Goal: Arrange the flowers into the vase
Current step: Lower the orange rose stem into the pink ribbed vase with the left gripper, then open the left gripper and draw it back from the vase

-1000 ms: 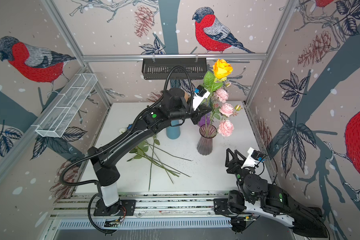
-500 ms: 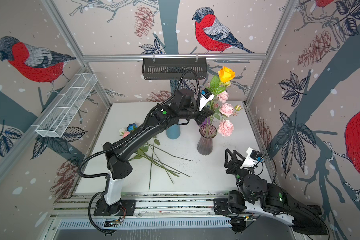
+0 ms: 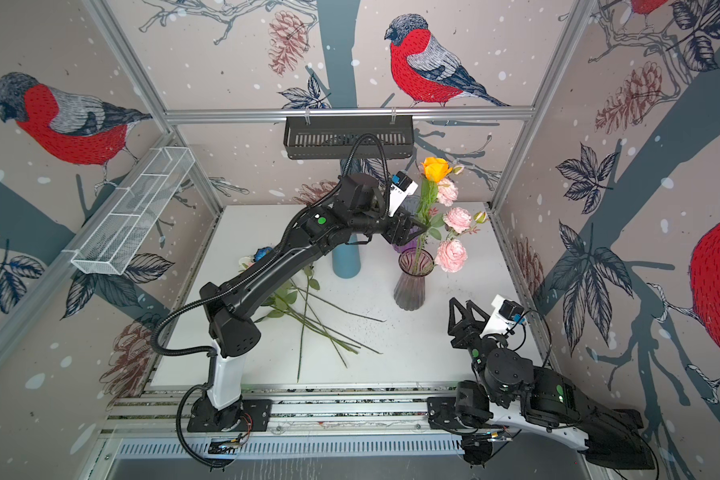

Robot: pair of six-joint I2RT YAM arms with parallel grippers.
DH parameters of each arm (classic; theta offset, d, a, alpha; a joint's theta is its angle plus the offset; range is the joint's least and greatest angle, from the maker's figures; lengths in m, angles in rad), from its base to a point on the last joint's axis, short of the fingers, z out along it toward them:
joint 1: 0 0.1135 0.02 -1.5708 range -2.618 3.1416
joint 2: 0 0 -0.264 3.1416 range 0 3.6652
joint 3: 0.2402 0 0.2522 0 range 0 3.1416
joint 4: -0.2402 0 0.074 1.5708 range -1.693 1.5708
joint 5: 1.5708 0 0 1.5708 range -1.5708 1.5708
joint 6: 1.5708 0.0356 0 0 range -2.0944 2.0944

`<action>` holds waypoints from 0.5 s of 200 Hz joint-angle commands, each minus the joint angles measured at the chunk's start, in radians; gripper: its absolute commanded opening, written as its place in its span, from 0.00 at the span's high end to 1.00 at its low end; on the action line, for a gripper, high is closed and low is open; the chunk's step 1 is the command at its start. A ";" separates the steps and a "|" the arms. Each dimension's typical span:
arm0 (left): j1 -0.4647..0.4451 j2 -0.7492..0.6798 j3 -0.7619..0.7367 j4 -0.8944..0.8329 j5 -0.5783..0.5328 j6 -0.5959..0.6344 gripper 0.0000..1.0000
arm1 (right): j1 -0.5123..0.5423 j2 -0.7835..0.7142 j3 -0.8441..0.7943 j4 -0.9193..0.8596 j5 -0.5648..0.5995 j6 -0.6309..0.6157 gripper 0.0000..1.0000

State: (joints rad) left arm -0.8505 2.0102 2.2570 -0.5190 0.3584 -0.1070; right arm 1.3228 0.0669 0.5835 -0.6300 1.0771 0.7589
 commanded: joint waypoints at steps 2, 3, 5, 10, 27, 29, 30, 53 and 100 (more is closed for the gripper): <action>0.007 -0.059 0.001 0.040 -0.003 -0.015 0.28 | 0.003 0.008 -0.001 0.010 0.015 0.000 0.46; 0.007 -0.063 0.000 0.041 -0.004 -0.015 0.28 | 0.003 0.009 -0.001 0.010 0.015 0.000 0.46; 0.007 -0.070 0.000 0.043 -0.004 -0.016 0.28 | 0.003 0.010 -0.001 0.010 0.015 0.001 0.46; 0.007 -0.085 -0.002 0.047 -0.005 -0.017 0.29 | 0.003 0.011 -0.001 0.010 0.015 0.002 0.46; 0.007 -0.145 -0.028 0.076 0.003 -0.025 0.30 | 0.003 0.015 -0.001 0.010 0.015 0.002 0.46; 0.007 -0.153 -0.035 0.081 0.005 -0.026 0.30 | 0.003 0.016 -0.001 0.010 0.015 0.002 0.46; 0.007 -0.158 -0.038 0.083 0.007 -0.027 0.30 | 0.003 0.016 -0.001 0.010 0.015 0.002 0.46; 0.007 -0.270 -0.144 0.148 0.025 -0.029 0.31 | 0.003 0.036 -0.001 0.017 0.010 -0.008 0.49; 0.045 -0.595 -0.618 0.314 -0.052 0.100 0.32 | 0.018 0.145 -0.034 0.233 -0.211 -0.243 0.50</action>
State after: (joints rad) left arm -0.8375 1.5272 1.8240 -0.3321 0.3557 -0.0883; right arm 1.3357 0.1627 0.5713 -0.5735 1.0359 0.6918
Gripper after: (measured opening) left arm 0.688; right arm 0.494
